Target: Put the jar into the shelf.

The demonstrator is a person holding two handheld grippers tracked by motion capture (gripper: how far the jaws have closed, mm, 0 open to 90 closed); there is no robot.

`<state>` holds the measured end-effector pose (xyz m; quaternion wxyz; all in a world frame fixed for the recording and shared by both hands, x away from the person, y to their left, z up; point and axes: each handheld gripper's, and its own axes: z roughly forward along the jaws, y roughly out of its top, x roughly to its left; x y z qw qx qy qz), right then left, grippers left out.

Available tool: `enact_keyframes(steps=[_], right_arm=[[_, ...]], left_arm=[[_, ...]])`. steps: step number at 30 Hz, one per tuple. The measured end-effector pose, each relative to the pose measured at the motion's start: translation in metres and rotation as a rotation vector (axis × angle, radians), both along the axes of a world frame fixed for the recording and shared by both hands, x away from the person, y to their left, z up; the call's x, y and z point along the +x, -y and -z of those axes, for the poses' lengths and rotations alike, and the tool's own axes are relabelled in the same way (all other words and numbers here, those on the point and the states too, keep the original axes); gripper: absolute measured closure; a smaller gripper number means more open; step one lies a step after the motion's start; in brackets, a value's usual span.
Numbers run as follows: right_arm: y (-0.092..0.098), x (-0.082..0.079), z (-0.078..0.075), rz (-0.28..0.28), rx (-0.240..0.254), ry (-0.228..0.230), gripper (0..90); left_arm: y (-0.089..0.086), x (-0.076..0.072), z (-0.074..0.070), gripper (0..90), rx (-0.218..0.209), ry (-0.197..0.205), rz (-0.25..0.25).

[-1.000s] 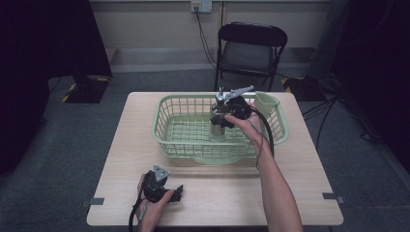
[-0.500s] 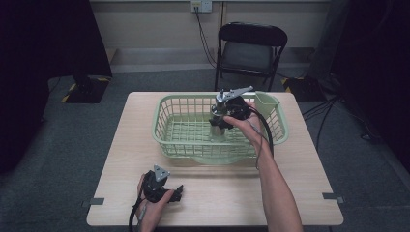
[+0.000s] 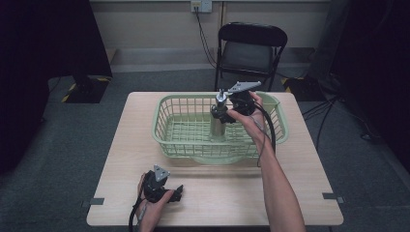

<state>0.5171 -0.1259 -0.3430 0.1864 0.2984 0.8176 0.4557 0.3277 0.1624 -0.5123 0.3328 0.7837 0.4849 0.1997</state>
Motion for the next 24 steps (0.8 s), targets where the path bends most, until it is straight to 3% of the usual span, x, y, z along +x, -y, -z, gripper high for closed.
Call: enact_keyframes(steps=[13,24], right_arm=[[0.01,-0.033,-0.023,0.063,0.072,0.045,0.9],[0.024,-0.061,-0.027,0.116,0.118,0.066,2.1]], left_arm=[[0.0,0.0,0.0,0.3,0.001,0.0,0.001],[0.0,0.0,0.0,0.3,0.001,0.0,0.001]])
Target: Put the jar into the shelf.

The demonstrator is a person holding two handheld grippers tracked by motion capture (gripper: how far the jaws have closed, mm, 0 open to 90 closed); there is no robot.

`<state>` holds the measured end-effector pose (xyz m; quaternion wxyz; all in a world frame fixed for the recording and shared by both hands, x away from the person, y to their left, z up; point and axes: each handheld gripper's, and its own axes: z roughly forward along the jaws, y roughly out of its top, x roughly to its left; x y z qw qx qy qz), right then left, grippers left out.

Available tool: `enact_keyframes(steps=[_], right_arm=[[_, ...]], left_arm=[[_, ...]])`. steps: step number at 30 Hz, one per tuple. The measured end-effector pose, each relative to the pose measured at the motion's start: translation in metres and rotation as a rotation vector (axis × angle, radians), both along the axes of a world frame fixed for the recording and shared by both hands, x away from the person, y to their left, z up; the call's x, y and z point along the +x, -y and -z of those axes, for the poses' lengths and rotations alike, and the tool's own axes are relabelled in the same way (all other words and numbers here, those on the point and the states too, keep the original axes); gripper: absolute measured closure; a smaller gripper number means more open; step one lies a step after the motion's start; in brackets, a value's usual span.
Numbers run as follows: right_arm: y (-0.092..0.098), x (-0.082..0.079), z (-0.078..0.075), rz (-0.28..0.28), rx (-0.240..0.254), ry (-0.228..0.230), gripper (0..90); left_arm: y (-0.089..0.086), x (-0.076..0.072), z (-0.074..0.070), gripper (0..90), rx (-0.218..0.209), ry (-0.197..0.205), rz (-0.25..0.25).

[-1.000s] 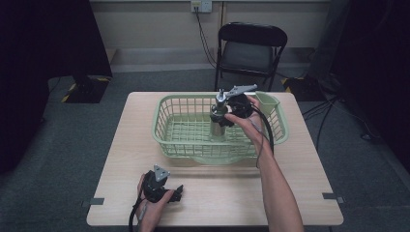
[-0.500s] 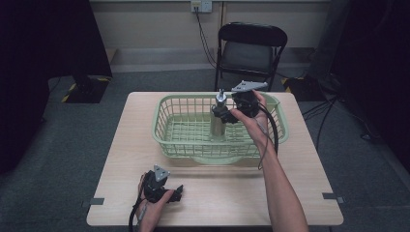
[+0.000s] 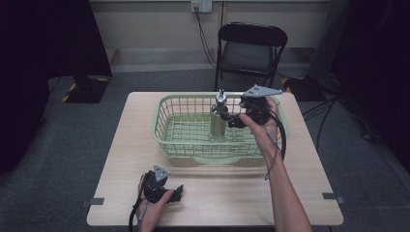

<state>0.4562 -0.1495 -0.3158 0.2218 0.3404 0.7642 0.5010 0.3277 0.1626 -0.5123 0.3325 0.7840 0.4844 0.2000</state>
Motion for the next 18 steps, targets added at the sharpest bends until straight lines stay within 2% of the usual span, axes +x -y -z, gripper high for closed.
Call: enact_keyframes(steps=[10,18], right_arm=[[0.02,-0.032,0.005,0.05,0.044,-0.009,1.9],[0.024,-0.058,0.015,0.074,0.045,0.002,1.2]], left_arm=[[0.0,0.0,0.0,0.3,0.0,0.0,0.0],[0.0,0.0,0.0,0.3,0.0,0.0,0.0]])
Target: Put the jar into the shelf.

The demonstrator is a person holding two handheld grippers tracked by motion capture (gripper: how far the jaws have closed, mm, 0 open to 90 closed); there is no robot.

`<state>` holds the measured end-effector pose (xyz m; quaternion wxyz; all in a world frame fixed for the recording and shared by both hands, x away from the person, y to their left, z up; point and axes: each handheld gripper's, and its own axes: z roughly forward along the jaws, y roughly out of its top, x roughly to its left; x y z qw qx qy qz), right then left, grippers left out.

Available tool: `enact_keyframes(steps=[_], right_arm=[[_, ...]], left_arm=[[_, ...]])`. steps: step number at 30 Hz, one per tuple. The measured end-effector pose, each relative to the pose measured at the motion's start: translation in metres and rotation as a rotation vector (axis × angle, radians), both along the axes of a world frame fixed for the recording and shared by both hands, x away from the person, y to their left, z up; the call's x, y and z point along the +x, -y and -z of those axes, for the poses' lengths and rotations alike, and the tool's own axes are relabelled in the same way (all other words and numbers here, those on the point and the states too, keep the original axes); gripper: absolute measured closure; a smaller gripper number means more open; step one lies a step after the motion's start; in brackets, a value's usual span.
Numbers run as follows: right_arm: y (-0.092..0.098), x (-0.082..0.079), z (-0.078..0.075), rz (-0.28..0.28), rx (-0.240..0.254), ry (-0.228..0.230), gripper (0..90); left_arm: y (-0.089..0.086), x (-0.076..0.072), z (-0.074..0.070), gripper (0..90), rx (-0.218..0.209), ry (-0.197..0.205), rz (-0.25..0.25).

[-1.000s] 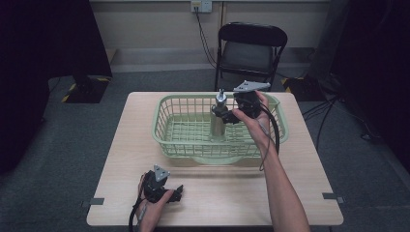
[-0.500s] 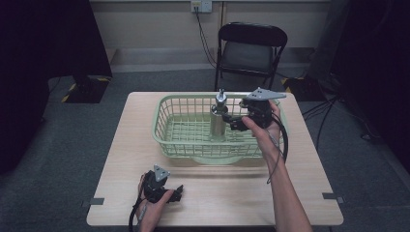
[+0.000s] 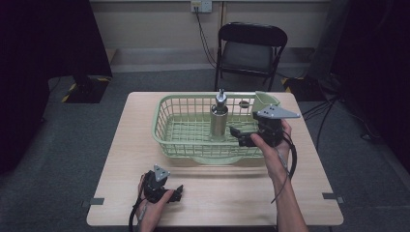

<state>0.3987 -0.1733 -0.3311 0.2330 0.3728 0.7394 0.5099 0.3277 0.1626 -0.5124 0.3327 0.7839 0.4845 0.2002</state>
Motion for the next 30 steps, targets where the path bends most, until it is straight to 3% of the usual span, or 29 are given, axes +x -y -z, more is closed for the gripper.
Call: enact_keyframes(steps=[16,30], right_arm=[[0.01,-0.052,0.036,0.073,0.039,-0.003,2.2],[0.021,-0.073,0.079,0.13,0.036,-0.06,2.8]], left_arm=[[0.0,0.0,0.0,0.3,0.0,0.0,0.0],[0.001,0.0,0.0,0.3,-0.002,0.0,-0.009]])
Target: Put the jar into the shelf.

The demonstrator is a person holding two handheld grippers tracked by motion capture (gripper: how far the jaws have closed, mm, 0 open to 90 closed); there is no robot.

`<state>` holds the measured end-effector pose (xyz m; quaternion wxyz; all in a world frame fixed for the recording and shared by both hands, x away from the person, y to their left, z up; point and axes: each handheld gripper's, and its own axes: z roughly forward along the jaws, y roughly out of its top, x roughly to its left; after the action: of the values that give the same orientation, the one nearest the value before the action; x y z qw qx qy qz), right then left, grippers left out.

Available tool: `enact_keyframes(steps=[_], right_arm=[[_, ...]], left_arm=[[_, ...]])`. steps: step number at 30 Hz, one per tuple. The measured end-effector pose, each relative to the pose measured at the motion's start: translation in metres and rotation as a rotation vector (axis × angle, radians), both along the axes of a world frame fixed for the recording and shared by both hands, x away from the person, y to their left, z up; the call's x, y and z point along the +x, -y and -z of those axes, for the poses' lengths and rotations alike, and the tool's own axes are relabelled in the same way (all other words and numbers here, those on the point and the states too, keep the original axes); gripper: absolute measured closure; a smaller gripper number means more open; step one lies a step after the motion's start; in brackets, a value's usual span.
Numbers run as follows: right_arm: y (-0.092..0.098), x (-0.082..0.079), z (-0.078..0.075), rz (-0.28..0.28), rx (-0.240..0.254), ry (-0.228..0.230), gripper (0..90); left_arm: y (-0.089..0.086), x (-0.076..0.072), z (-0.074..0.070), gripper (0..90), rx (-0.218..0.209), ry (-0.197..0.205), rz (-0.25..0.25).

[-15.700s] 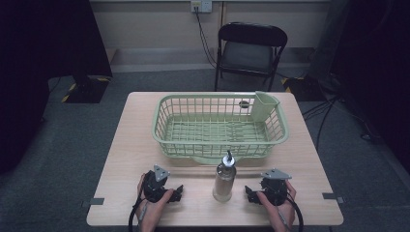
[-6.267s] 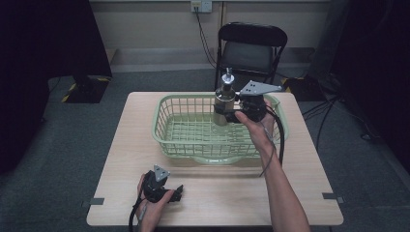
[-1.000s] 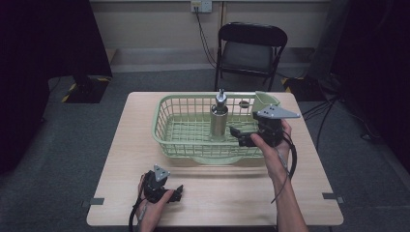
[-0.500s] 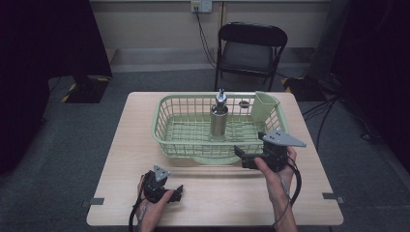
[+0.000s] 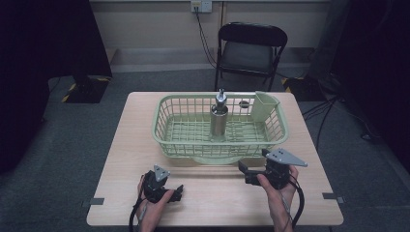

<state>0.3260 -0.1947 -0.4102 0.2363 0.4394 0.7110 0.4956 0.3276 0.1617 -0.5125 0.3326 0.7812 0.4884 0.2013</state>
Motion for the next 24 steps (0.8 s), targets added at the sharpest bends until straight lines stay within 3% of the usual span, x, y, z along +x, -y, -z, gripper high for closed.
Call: enact_keyframes(steps=[16,24], right_arm=[[0.001,-0.005,0.044,0.025,-0.033,-0.084,4.0],[-0.002,-0.004,0.066,0.061,-0.107,-0.127,4.4]], left_arm=[[0.0,0.0,0.0,0.3,0.0,0.0,0.0],[0.0,0.0,0.0,0.3,0.001,0.0,0.0]])
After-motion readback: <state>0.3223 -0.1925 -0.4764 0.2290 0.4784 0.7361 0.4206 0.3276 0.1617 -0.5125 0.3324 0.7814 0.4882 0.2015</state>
